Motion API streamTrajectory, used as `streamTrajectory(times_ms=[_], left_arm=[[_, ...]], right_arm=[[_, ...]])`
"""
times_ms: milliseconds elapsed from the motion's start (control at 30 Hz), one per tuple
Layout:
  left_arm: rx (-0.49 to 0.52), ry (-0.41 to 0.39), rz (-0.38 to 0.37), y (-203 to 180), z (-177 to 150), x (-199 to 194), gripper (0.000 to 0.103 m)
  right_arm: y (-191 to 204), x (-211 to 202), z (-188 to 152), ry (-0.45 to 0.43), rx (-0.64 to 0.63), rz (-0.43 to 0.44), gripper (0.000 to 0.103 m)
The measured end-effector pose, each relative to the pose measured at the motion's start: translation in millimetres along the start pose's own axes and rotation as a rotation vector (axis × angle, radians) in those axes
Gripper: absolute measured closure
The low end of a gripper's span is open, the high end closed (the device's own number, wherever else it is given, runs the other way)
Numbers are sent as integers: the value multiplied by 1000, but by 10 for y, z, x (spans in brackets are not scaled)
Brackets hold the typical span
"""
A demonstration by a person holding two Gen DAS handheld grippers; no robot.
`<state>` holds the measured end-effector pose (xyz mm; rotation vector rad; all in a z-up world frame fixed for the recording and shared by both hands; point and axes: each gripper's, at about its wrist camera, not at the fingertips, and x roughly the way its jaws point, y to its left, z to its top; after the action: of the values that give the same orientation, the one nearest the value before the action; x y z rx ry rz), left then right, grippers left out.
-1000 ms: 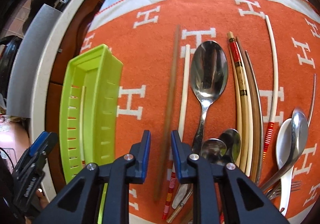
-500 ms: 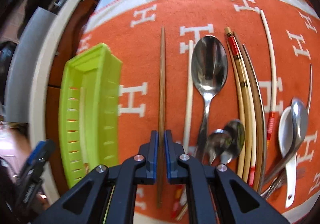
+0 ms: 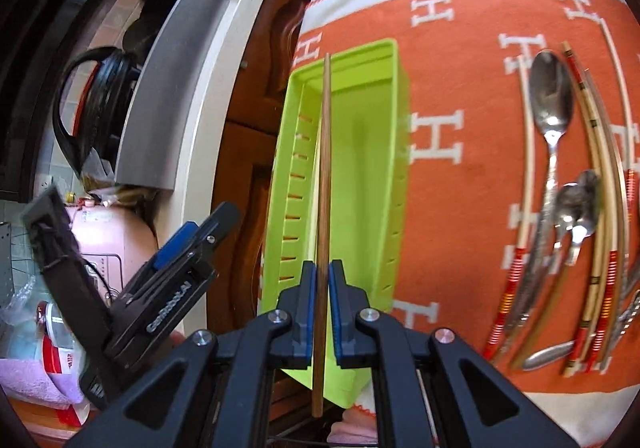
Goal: Organize utensils
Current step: 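Grasp the dark wooden chopstick with the right tool and drop it in the tray, then grasp a white red-banded chopstick with the left tool while the right tool grasps a thin metal chopstick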
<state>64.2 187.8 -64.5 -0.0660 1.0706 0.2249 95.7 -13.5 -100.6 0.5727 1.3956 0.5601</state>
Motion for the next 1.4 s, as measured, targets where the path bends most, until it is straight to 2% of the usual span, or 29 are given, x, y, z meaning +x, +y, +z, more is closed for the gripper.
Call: streamTrajectory(times_ms=[167,367,467,600,833,1067,1267,1400], left_arm=[[16,12,19,8,-36,13,33],[44,31,-5,-78,-74,40,33],[61,32,-24,-155,-78,22,33],[82,36,-81,-321,-74,-23,33],[141,41,-211,-781,-90,-137,33],[246,55,-277,-1370,-164,-132,33],[292,113,-300,-1731,-219,81,49],[296,167,-278,-1895,-231,327,66]], right_arm=[[-47,-19,-44,-11,-29,-41,87],[-235,-233,-19,-46,-27,-72,87],[-344,-410,-1,-94,-31,-115,87],[-490,-678,-14,-161,-55,-177,79],[-678,-1114,-85,-273,-108,-281,78],[-942,-1387,-176,-357,-89,-330,78],[-1192,-1435,-266,-374,-66,-344,78],[-1350,-1426,-331,-369,-65,-342,78]])
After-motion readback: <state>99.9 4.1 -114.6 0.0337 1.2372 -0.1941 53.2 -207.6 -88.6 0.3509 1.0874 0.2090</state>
